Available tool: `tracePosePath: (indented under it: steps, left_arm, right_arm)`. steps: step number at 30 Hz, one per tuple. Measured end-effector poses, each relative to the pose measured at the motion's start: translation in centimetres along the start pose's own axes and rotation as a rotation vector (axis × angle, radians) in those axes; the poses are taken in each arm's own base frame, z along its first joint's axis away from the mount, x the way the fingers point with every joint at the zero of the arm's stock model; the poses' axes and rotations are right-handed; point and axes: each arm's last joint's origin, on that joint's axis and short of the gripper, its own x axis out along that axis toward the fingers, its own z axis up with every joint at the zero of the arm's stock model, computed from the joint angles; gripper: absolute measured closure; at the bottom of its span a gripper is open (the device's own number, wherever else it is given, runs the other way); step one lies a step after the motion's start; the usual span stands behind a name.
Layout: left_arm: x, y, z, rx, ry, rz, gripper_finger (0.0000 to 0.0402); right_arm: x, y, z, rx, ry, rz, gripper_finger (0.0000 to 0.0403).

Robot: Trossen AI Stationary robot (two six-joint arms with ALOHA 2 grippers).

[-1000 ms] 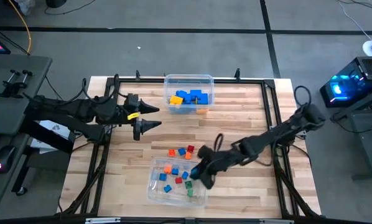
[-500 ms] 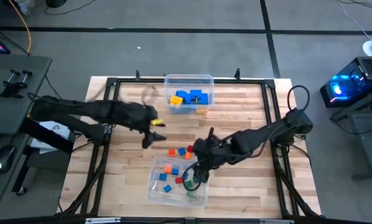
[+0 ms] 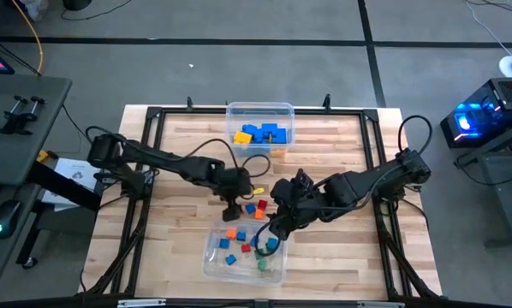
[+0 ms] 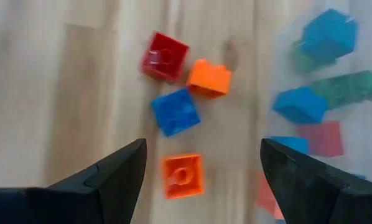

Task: Sort blocks by size
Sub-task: Put the small orange game piece into the bottom transparent bin

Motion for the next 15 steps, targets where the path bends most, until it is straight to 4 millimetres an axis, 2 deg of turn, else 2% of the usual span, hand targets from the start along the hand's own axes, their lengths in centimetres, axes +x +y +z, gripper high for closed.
tracePosePath:
  steps: [3,8,15]
  left_arm:
    - [1.0,0.1,-0.1,-0.032,0.031,-0.042,0.0103]
    - [2.7,0.7,-0.9,-0.035,0.104,0.020,0.0103]
    - [2.8,1.2,-0.5,-0.068,0.083,0.017,0.0103]
  right_arm:
    - [0.0,-0.1,0.0,-0.003,0.004,-0.004,0.0055]
    - [0.0,-0.1,-0.1,-0.010,0.007,-0.009,0.0055]
    - [0.0,-0.1,-0.1,-0.016,0.009,-0.011,0.0055]
